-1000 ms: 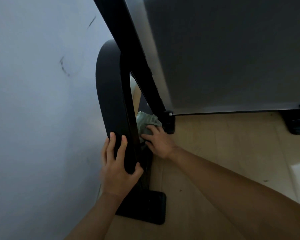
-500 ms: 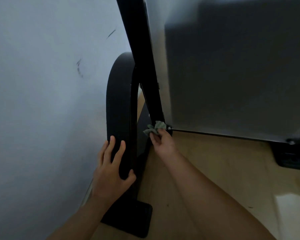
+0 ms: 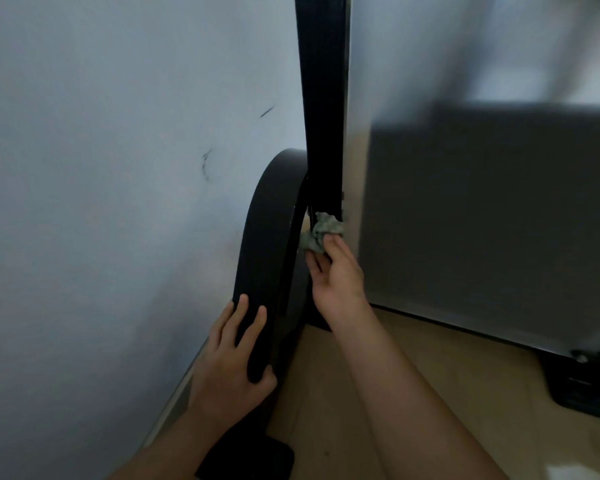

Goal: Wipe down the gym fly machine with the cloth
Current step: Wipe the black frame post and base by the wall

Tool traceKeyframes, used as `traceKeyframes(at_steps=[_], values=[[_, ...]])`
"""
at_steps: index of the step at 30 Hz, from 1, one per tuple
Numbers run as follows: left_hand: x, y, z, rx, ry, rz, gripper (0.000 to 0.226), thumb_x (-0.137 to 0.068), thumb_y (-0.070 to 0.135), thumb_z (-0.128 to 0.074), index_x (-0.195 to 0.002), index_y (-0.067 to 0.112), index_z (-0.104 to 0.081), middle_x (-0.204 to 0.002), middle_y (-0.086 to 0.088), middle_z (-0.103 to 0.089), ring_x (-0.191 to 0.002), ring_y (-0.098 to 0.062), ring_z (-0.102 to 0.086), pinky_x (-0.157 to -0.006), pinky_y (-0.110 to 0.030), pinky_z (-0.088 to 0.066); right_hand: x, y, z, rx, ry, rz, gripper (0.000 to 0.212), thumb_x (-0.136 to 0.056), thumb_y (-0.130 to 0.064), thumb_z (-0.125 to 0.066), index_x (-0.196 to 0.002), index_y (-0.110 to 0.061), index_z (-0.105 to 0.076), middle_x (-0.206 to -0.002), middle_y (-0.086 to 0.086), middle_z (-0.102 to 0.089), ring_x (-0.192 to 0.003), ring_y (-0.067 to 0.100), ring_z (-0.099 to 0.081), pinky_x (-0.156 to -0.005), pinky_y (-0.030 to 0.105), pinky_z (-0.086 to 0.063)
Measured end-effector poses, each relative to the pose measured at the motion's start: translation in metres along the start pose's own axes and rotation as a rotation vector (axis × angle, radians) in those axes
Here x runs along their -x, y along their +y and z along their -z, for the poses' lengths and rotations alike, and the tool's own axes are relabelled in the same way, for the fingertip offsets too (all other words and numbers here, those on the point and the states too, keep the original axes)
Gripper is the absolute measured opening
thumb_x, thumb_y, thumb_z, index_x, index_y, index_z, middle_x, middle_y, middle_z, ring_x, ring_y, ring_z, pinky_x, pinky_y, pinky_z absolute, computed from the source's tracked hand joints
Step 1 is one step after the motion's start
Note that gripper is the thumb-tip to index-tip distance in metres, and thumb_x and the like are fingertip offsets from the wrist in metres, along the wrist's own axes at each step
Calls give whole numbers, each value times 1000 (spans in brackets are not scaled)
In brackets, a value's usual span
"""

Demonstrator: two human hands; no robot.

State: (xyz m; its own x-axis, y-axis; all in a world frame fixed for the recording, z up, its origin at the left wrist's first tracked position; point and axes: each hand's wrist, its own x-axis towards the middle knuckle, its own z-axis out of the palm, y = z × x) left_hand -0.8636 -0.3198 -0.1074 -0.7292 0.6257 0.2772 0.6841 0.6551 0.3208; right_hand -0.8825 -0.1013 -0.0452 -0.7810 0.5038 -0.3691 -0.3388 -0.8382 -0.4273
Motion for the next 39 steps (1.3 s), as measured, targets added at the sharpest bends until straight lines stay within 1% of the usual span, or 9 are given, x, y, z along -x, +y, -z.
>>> traceKeyframes(at_steps=[4,7,12,17,25,30,32,35,39], values=[[-1,1,4,-6,-15,-4,95,-73,45,-72,-157,28,-32,-168,-1,-17,-153,-27,-20,-81,-31,-60,9,-14,-26,123,-72,158,20,-94,-3,-66,-107,-16,-72,-107,3,-77,-100,14,-73,-88,29,-56],[-2,1,4,-26,-16,0,93,-72,47,-70,-157,28,-34,-168,-1,-18,-153,-27,-21,-75,-29,-61,13,-23,-40,324,-110,365,23,-91,-2,-69,-105,-20,-74,-106,3,-76,-103,16,-72,-92,29,-56],[-2,1,2,-60,8,-3,93,-71,49,-70,-155,28,-37,-166,-4,-23,-151,-27,-24,-69,-27,-59,18,-30,-49,1233,-409,939,26,-91,-6,-69,-113,-20,-75,-115,-4,-68,-108,-2,-60,-95,10,-45],[-4,-4,-1,-57,43,-50,93,-69,49,-68,-154,27,-39,-165,-5,-27,-150,-28,-26,-77,-32,-59,25,-7,-26,1725,-433,1230,21,-90,-3,-69,-108,-9,-77,-120,6,-65,-116,24,-52,-103,31,-43],[-34,-2,23,139,406,-77,42,-83,29,-62,-122,12,-59,-124,-8,-60,-111,-28,-57,-87,-46,-53,35,-13,-9,1690,-610,1091,22,-84,6,-69,-89,-14,-76,-97,-5,-70,-96,15,-54,-81,26,-47],[-85,8,59,74,378,-379,51,-92,22,-68,-137,2,-54,-145,-18,-51,-134,-34,-48,-114,-39,-40,48,-30,-23,1415,-687,713,32,-83,12,-65,-79,-20,-66,-88,-2,-69,-90,15,-68,-83,30,-56],[-107,14,80,69,272,-417,42,-93,29,-62,-128,5,-63,-130,-12,-65,-128,-29,-56,-107,-41,-48,50,-37,-30,1275,-687,660,32,-83,13,-66,-81,-19,-64,-92,4,-70,-93,18,-69,-85,30,-56],[-130,26,113,188,58,-274,30,-87,37,-56,-108,18,-65,-89,1,-72,-79,-21,-66,-73,-43,-55,50,-42,-38,1098,-561,645,25,-82,11,-70,-88,-12,-61,-99,14,-65,-92,22,-71,-79,29,-58],[-159,27,143,315,95,-81,8,-80,24,-66,-89,24,-65,-83,7,-69,-77,-17,-64,-73,-42,-54,44,-33,-40,1021,-418,631,27,-85,1,-75,-99,-18,-62,-108,4,-65,-98,14,-68,-80,23,-57]])
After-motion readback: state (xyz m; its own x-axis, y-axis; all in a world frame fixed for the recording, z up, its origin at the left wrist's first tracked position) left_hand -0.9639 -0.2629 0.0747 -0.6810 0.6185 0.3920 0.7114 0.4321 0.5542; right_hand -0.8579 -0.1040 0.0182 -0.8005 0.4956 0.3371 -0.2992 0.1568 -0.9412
